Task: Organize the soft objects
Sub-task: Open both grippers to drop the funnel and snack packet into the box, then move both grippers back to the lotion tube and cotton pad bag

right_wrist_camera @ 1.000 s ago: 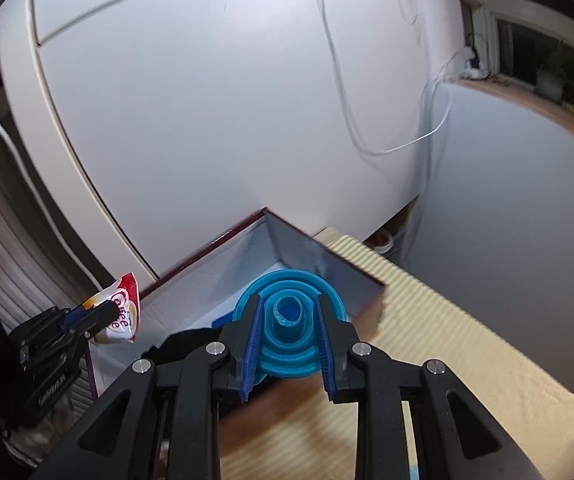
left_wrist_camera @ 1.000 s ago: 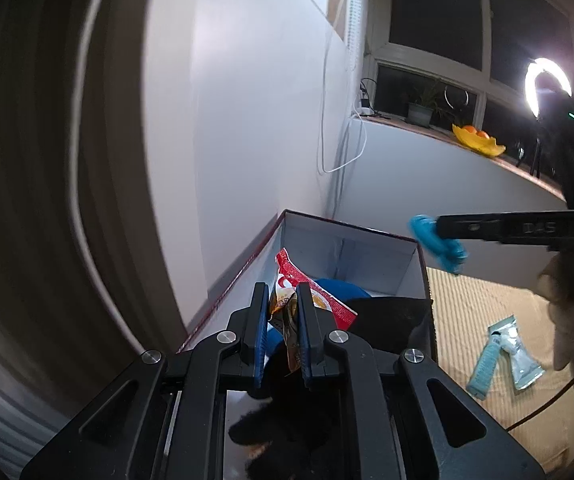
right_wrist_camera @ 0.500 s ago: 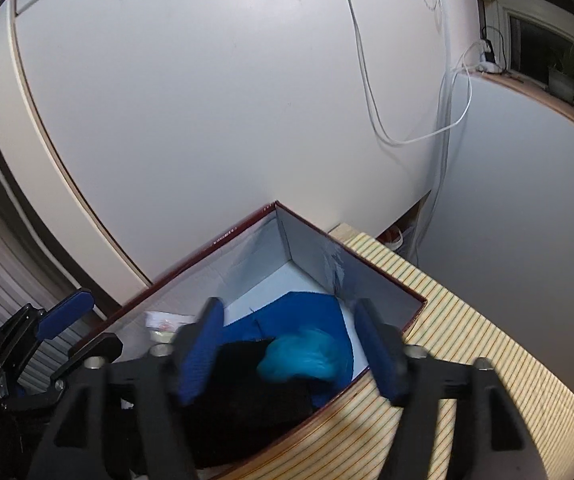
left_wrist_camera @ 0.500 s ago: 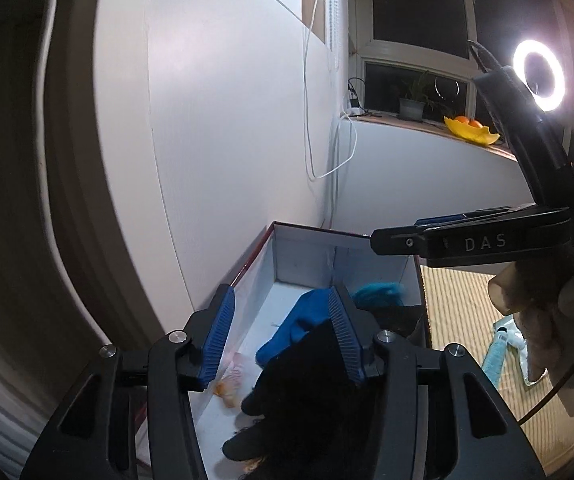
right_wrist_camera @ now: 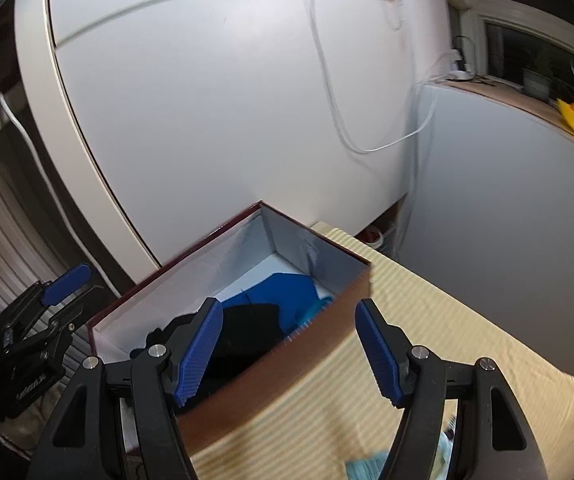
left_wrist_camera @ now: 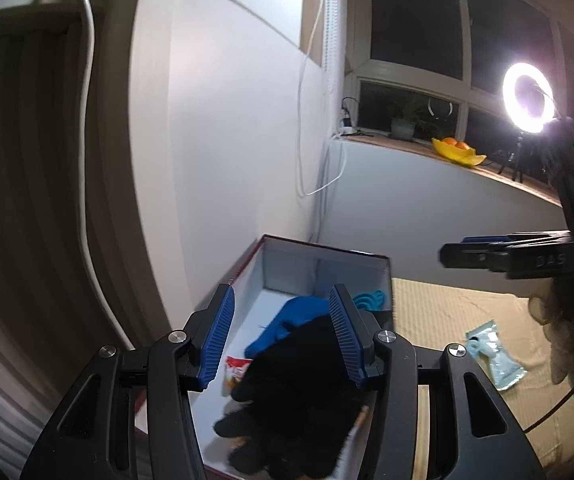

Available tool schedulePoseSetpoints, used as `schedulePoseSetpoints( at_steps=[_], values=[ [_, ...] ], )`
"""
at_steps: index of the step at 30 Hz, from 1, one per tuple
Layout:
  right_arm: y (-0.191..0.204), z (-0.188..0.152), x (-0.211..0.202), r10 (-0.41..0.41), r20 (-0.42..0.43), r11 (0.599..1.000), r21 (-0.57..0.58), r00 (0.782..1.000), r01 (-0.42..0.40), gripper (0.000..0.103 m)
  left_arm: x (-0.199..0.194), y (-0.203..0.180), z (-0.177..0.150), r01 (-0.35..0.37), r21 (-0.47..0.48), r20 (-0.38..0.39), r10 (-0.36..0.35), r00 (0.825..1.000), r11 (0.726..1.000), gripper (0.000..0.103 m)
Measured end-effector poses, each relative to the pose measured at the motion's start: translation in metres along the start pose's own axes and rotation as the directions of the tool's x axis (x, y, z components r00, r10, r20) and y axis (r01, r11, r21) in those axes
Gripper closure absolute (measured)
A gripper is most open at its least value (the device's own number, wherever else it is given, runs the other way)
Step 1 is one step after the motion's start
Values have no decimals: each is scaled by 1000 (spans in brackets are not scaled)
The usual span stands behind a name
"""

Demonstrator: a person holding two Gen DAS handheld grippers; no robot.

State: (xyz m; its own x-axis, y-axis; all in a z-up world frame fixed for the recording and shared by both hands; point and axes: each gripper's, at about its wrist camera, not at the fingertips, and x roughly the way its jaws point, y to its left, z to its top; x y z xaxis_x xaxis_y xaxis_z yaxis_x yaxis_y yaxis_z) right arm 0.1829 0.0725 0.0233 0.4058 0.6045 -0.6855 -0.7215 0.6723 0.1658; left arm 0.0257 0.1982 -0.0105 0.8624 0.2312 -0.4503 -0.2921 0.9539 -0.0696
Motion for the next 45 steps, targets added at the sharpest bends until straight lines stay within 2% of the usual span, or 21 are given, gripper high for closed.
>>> schedulePoseSetpoints(
  at_steps=[5,8,13,15,18,20,22,25,28,36,40,45],
  values=[
    [-25,-22,-44,-40,30,999,33,999,39,36,-10,-19,-3,69,7,-6,-69,998,998,54],
    [-45,-39,-68,-83,34,994,68,996,80,34,-12,-36,-6,116,28,-23,-116,993,993,46],
    [-86,-72,-87,-172,-25,976,131,985,174,32,-7,-74,-11,218,83,-73,-212,975,972,46],
    [-101,-85,-87,-191,-53,967,161,980,197,32,-1,-93,-15,277,108,-120,-264,957,955,46],
    [-122,-105,-83,-195,-103,953,216,975,214,32,10,-120,-24,333,142,-184,-305,934,932,46],
    [-132,-116,-78,-176,-131,945,257,976,205,32,21,-136,-31,382,140,-246,-342,907,913,46],
    [-140,-126,-71,-156,-158,937,288,975,196,32,35,-151,-39,444,119,-309,-392,867,888,46],
    [-148,-137,-56,-116,-194,927,332,974,177,32,53,-168,-46,471,101,-350,-411,841,877,46],
    [-155,-143,-39,-98,-234,919,352,967,178,32,78,-186,-55,475,100,-405,-400,822,874,45],
    [-171,-151,-9,-123,-304,903,361,945,234,32,113,-212,-77,447,161,-466,-332,820,880,45],
    [-173,-152,1,-115,-315,905,358,942,230,32,124,-222,-85,429,220,-480,-285,829,876,45],
    [-170,-149,13,-147,-336,913,315,930,259,32,135,-230,-91,417,269,-476,-256,841,868,45]
  ],
)
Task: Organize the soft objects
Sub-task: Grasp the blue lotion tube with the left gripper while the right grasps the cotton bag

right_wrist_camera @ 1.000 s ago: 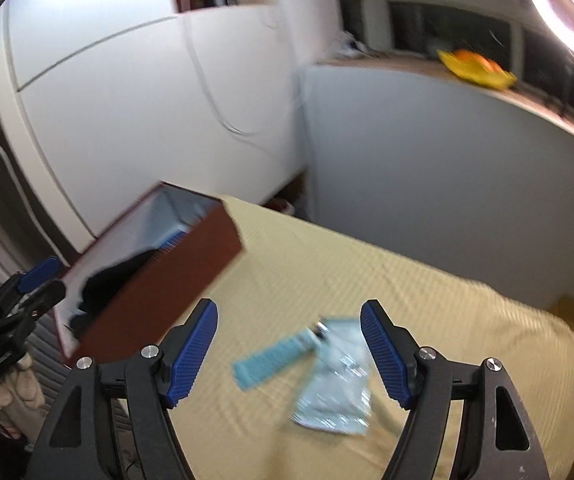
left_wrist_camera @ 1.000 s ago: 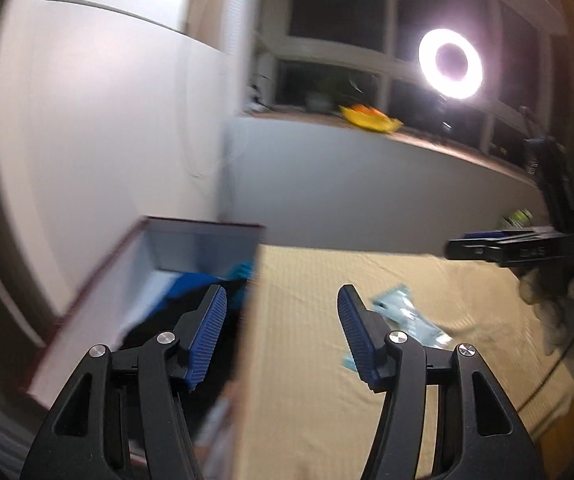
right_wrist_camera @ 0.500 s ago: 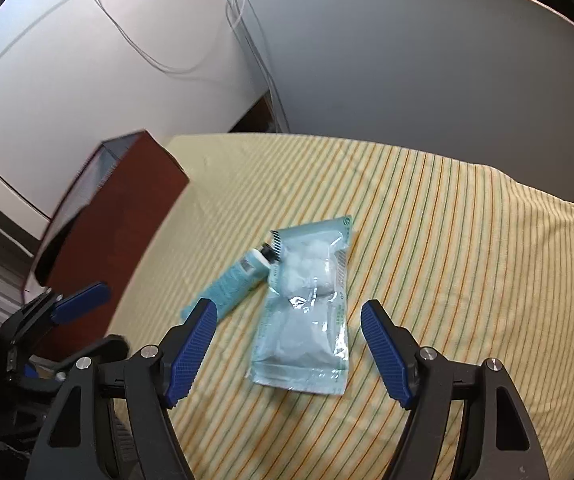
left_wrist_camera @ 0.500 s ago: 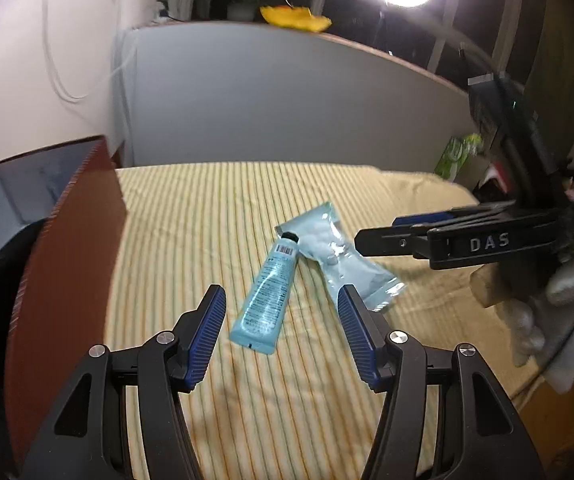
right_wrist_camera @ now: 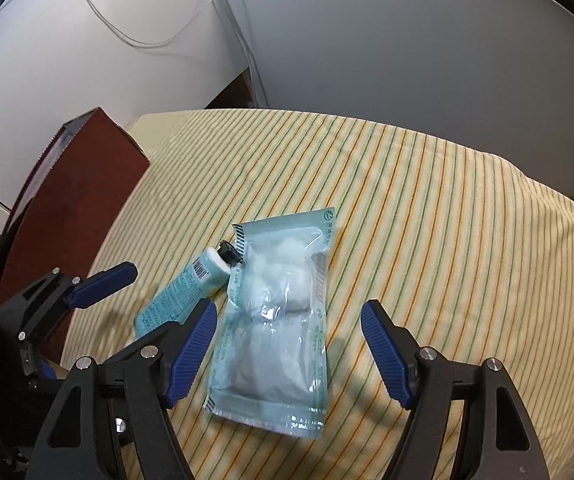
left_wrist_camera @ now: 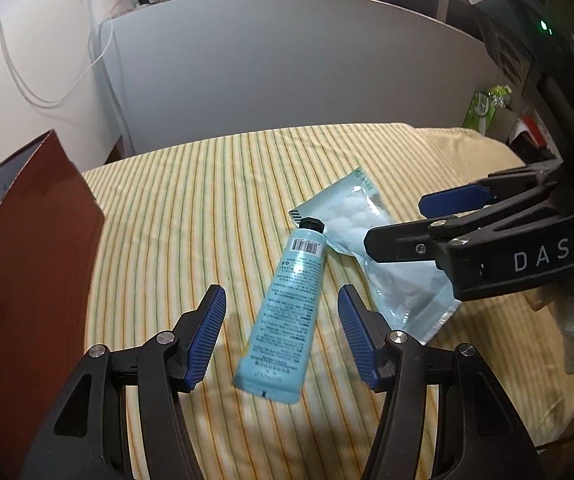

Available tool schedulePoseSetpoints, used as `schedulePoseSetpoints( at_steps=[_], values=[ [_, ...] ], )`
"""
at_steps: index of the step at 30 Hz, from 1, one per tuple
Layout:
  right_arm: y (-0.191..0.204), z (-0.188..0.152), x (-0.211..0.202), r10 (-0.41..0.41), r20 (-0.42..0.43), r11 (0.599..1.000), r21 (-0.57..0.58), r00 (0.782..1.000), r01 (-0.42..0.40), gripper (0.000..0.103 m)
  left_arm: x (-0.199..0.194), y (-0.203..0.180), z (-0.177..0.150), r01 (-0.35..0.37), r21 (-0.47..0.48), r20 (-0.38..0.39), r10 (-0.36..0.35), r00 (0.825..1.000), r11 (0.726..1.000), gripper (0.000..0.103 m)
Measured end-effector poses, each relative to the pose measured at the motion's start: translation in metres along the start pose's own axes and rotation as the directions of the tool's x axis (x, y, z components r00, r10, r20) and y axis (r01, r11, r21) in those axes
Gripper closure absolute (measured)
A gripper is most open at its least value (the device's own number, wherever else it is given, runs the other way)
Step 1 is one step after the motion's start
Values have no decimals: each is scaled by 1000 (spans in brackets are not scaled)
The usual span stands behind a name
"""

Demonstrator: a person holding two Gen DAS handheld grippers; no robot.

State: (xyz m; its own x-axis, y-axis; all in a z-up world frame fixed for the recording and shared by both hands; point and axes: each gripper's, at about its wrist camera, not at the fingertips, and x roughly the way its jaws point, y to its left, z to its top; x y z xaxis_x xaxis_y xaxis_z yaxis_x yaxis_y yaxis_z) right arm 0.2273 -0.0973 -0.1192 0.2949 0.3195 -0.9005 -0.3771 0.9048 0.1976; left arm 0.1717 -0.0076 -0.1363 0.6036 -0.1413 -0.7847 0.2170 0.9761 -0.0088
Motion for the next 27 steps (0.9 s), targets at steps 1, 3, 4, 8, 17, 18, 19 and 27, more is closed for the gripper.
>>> schedulePoseSetpoints(
  at_steps=[1,3,4,8,17,18,19,27],
  values=[
    [0,1,2,2,-3,1000,1,1000,-2,32,3,0,0,-3,4,-3,3,1000,1000,46],
    [2,1,7,9,-16,1000,-4,1000,-9,32,7,1,1,6,1,-6,-6,1000,1000,45],
    [4,2,9,8,-21,1000,-10,1000,-8,32,8,2,2,7,1,-6,-7,1000,1000,45],
    [7,1,18,0,-37,1000,-18,999,0,32,13,6,0,3,5,-14,-3,1000,1000,46],
    [14,2,27,-29,-37,998,-63,999,27,32,21,10,-1,20,-16,-17,-21,1000,1000,50],
    [16,2,28,-38,-36,997,-72,999,35,32,21,10,-1,19,-13,-12,-20,1000,1000,52],
    [18,1,28,-47,-35,995,-84,998,44,32,20,11,-2,18,-12,-6,-18,1000,1000,58],
    [18,-3,28,-104,-26,985,-142,994,99,46,18,15,-2,8,-19,6,-7,1000,1000,71]
  ],
)
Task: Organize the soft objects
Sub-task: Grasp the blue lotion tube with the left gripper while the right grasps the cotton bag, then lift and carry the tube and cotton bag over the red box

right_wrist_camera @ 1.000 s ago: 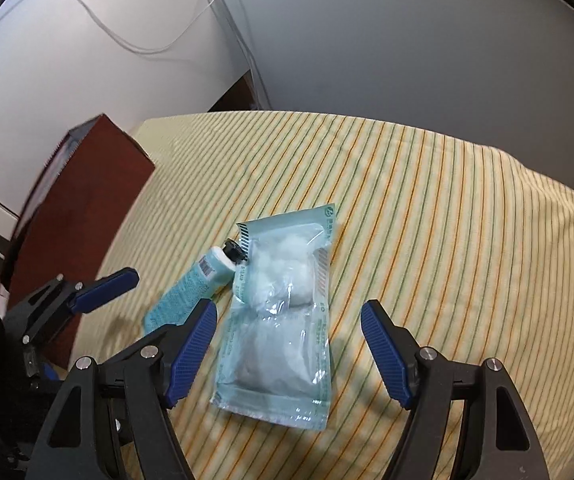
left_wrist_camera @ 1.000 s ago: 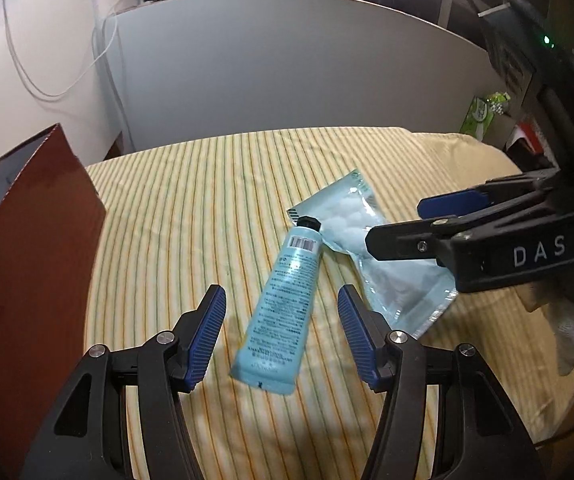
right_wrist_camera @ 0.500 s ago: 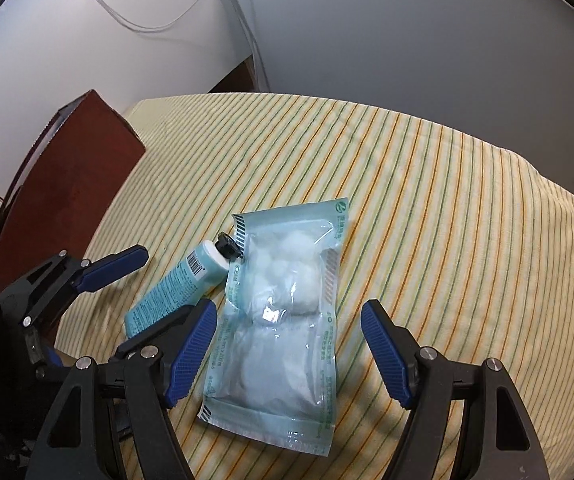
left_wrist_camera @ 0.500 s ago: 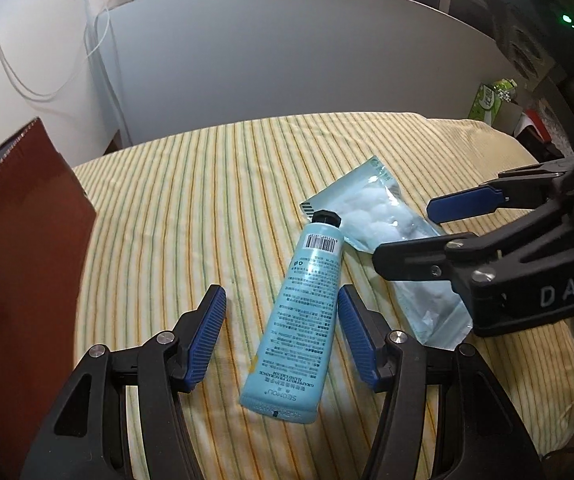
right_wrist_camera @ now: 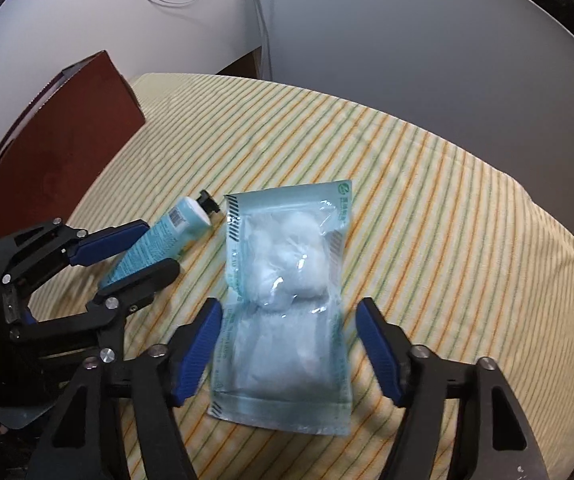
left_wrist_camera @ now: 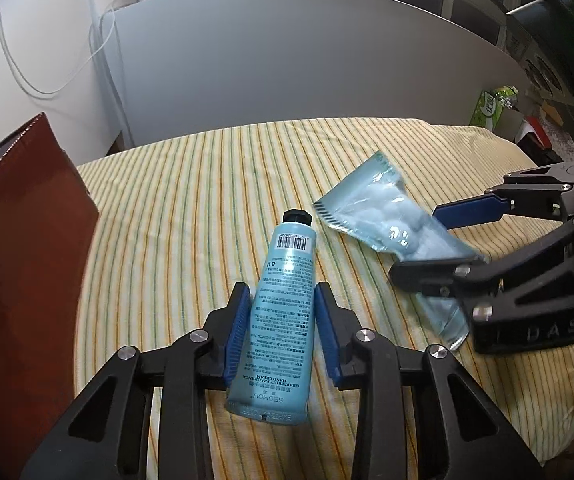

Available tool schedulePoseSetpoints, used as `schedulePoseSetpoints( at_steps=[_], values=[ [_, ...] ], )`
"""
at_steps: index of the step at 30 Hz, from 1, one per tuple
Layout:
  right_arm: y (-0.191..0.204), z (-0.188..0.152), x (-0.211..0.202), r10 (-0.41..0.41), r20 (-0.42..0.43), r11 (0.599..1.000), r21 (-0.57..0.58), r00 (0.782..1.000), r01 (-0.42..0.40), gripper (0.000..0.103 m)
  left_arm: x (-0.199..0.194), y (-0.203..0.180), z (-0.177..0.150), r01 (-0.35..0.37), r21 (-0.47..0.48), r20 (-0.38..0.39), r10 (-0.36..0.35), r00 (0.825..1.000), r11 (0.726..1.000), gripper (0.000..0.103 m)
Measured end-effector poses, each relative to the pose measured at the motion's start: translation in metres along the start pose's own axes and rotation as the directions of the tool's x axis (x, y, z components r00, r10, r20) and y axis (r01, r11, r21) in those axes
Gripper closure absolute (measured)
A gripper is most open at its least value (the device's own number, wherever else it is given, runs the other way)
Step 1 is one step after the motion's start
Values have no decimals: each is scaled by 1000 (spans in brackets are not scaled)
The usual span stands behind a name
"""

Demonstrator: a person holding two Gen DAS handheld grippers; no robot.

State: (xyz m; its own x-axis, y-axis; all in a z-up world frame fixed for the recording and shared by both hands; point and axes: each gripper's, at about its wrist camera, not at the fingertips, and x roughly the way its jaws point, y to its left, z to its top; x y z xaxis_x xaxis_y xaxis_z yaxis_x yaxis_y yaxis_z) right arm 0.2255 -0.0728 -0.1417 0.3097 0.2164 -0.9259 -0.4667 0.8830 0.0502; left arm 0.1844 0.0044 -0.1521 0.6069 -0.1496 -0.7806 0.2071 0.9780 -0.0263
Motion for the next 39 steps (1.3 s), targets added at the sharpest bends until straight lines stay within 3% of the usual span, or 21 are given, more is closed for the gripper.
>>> schedulePoseSetpoints(
  at_steps=[4,10,31,39],
  values=[
    [-8,-3,-5,12,5,1000,12,1000,-12,63,0,-1,0,-10,-6,5,10,1000,1000,72],
    [-20,-11,-14,46,21,998,52,999,-47,70,-1,3,0,-11,-41,9,11,1000,999,73],
    [-32,-30,-56,79,112,992,86,991,-89,84,-17,23,-9,2,-136,35,3,999,991,74],
    [-31,-28,-96,68,218,993,75,973,-86,87,-51,22,-7,-3,-131,111,18,994,991,74]
  ],
)
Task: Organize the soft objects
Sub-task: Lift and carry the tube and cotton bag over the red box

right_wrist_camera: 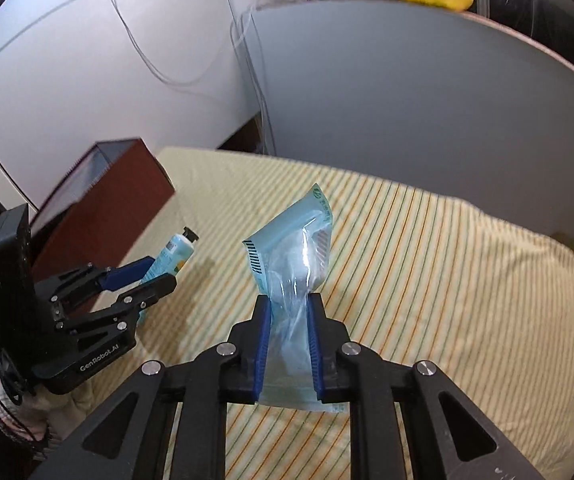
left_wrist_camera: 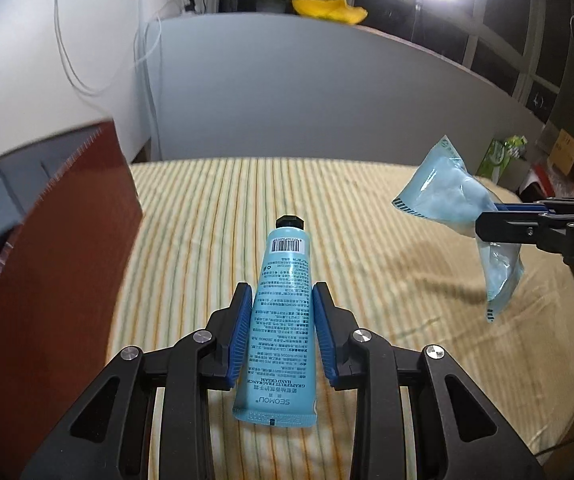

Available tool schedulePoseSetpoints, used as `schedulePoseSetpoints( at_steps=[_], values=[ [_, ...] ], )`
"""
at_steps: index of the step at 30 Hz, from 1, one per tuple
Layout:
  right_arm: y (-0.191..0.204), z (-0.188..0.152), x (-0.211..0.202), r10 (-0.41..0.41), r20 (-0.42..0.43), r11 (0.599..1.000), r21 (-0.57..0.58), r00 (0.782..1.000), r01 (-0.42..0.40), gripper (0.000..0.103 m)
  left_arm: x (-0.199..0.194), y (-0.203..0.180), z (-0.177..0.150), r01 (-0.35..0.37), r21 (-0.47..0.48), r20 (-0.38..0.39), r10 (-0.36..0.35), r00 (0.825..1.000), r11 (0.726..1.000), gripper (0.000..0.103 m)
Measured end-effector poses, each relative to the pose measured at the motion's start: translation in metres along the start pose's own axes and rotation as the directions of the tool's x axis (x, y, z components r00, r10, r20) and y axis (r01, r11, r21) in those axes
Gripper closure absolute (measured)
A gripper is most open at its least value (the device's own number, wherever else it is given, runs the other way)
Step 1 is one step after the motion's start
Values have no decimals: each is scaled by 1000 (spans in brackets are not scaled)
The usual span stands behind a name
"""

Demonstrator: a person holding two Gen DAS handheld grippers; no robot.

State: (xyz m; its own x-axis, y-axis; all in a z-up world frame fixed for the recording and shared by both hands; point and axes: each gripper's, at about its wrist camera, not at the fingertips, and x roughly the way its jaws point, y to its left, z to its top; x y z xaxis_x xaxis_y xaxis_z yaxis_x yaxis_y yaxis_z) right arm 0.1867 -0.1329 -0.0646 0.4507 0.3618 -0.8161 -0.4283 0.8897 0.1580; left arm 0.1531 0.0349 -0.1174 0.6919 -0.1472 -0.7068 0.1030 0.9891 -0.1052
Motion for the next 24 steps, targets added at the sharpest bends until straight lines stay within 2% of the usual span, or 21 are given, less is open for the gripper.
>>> schedulePoseSetpoints(
  at_steps=[10,18,24],
  values=[
    [20,31,-53,78,126,997,-28,989,-75,87,-67,3,26,0,-13,114,1,994,1000,74],
    [80,74,-58,168,159,982,-116,973,-151,87,-123,43,36,-94,-13,171,95,981,995,74],
    [134,94,-43,234,135,962,-173,963,-209,87,-152,89,31,-200,-37,184,203,962,979,74]
  ],
)
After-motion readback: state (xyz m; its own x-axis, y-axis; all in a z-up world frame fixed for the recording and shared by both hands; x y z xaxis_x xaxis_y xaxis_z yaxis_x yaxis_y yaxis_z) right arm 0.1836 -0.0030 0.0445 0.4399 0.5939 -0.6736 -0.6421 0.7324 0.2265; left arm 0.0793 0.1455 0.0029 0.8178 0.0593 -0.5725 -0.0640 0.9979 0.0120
